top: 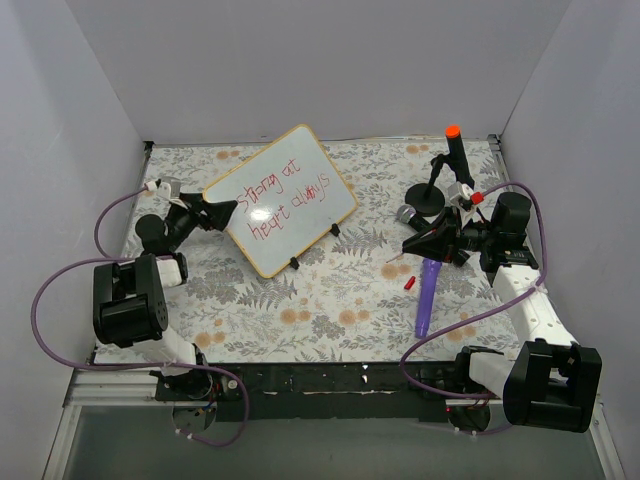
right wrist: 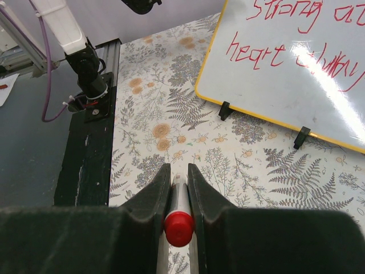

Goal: Write a sentence on the whiteboard
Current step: Place the whiteboard on the whiteboard stand.

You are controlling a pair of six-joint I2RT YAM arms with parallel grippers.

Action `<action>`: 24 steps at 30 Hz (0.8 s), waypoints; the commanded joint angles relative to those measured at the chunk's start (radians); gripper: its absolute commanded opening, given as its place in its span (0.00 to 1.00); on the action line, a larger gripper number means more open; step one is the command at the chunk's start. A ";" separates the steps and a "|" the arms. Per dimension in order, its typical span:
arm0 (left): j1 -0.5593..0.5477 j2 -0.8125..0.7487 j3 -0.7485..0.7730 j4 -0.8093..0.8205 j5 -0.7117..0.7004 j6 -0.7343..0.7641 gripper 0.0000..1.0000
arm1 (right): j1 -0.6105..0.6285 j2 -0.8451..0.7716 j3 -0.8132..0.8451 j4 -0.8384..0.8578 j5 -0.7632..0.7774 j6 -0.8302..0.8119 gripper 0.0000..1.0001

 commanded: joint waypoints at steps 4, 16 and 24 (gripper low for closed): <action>0.010 -0.083 -0.003 -0.098 -0.077 0.040 0.97 | -0.005 -0.021 -0.002 0.032 -0.049 -0.001 0.01; 0.016 -0.120 0.007 -0.217 -0.178 0.058 0.98 | -0.006 -0.024 -0.004 0.031 -0.048 -0.001 0.01; 0.078 -0.230 0.030 -0.326 -0.267 -0.092 0.98 | -0.005 -0.019 -0.004 0.031 -0.046 -0.004 0.01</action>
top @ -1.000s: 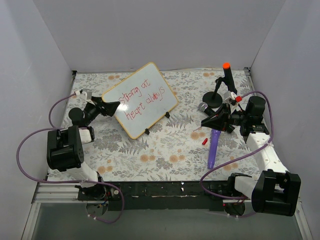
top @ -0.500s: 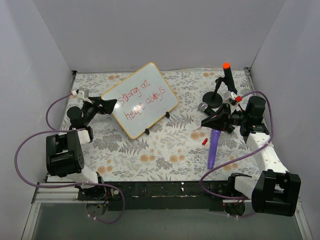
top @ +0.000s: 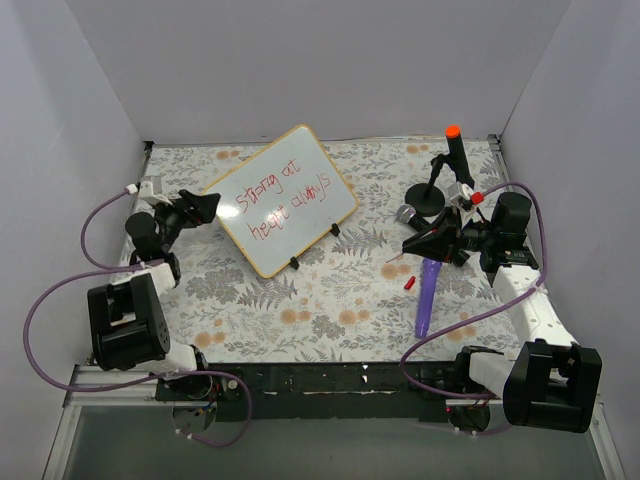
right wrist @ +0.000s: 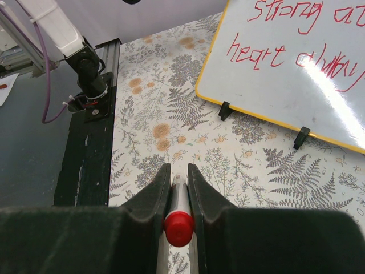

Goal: Write a sentence on the whiteboard
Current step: Place the whiteboard on the whiteboard stand, then close the whiteboard marker at the center of the board.

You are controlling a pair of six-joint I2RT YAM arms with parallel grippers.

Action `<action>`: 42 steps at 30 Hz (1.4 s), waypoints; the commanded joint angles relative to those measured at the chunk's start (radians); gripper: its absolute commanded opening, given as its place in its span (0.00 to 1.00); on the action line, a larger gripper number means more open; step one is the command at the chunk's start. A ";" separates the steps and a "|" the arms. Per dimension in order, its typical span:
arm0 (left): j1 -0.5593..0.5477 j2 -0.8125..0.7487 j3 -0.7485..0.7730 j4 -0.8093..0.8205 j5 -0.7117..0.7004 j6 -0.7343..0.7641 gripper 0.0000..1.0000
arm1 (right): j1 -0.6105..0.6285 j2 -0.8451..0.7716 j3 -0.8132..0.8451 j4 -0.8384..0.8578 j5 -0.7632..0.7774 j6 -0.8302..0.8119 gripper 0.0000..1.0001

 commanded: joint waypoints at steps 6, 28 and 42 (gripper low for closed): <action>0.115 -0.199 0.105 -0.338 -0.110 -0.277 0.98 | -0.005 -0.014 -0.004 0.028 -0.042 -0.009 0.01; -0.651 -0.516 0.151 -0.975 -0.318 -0.148 0.80 | -0.097 -0.036 0.051 -0.182 0.222 -0.155 0.01; -1.213 0.223 0.595 -1.073 -0.602 -0.113 0.69 | -0.261 -0.088 0.028 -0.130 0.303 -0.105 0.01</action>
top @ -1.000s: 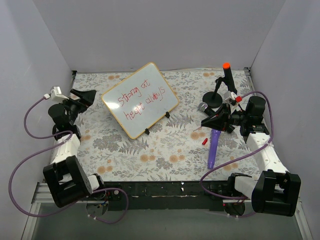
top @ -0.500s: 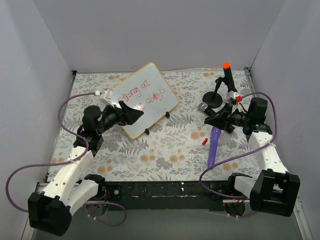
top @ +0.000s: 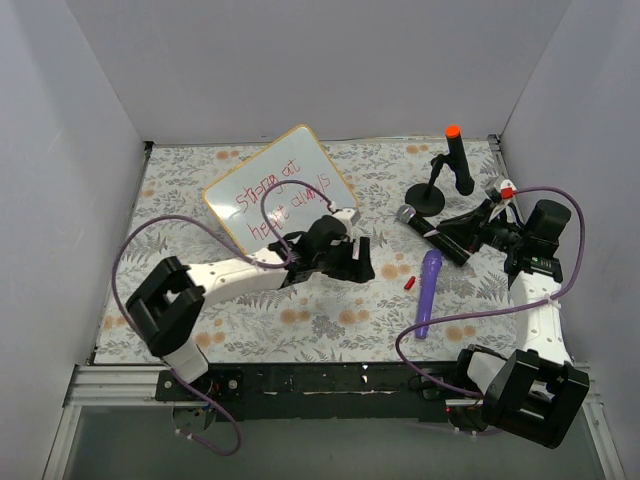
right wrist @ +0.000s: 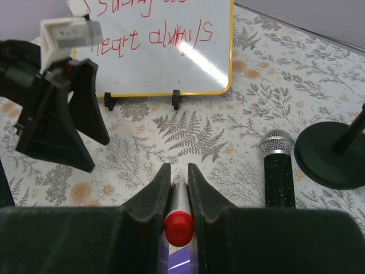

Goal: Write a sentence on the whiteboard
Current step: Close the whiteboard marker at the center of the board.

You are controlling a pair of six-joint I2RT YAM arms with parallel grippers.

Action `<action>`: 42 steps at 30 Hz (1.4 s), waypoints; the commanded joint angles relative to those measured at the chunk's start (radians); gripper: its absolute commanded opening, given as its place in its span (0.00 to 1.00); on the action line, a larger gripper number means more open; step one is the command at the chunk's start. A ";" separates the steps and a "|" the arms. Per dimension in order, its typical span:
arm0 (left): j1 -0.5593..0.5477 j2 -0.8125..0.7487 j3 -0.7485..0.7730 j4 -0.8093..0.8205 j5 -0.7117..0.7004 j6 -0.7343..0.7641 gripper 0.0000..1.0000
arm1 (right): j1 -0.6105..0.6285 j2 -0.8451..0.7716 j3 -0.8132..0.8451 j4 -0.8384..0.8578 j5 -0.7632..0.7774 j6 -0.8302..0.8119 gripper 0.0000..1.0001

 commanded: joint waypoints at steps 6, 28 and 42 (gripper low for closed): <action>-0.126 0.376 0.365 -0.125 -0.133 0.080 0.61 | -0.025 -0.018 0.008 0.017 0.055 0.002 0.01; -0.166 0.692 0.754 -0.266 -0.047 0.142 0.40 | -0.030 -0.009 0.013 0.005 0.071 -0.018 0.01; -0.196 0.766 0.832 -0.392 -0.191 0.191 0.32 | -0.031 0.001 0.014 0.001 0.072 -0.024 0.01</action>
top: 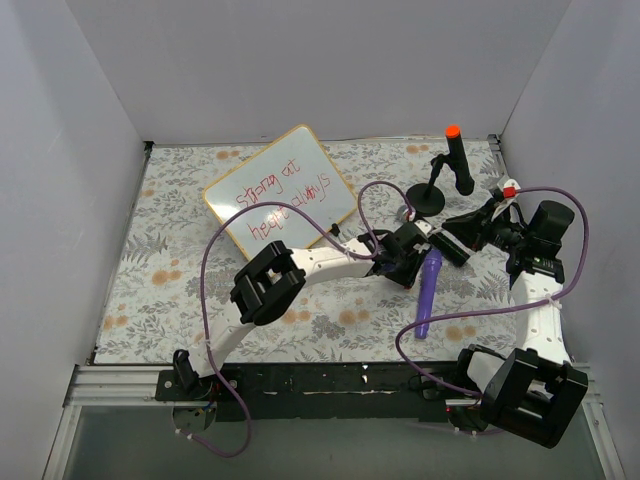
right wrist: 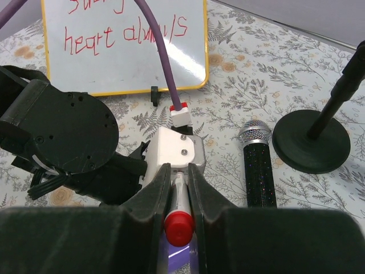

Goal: Write a sentence on the whiteboard
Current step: Close the whiteboard marker at the center of the board.

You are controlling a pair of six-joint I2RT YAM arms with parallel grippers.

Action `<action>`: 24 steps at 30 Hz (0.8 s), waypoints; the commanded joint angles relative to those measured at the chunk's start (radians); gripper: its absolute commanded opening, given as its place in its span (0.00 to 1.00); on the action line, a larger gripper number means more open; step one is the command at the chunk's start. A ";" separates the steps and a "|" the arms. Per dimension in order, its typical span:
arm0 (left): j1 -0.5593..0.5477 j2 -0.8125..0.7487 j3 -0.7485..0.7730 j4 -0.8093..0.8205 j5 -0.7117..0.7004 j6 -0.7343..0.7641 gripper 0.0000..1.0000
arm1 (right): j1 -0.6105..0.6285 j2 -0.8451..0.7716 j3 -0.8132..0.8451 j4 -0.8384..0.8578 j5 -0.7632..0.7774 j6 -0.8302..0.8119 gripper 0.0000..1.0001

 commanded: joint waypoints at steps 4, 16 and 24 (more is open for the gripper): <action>-0.027 0.035 0.029 -0.123 -0.123 0.070 0.26 | -0.004 0.001 0.014 0.006 -0.004 -0.007 0.01; -0.027 -0.067 -0.146 -0.124 -0.215 0.112 0.21 | -0.006 0.004 0.010 0.004 -0.001 -0.009 0.01; -0.009 -0.152 -0.293 -0.076 -0.218 0.106 0.20 | -0.006 0.006 0.007 0.004 -0.003 -0.012 0.01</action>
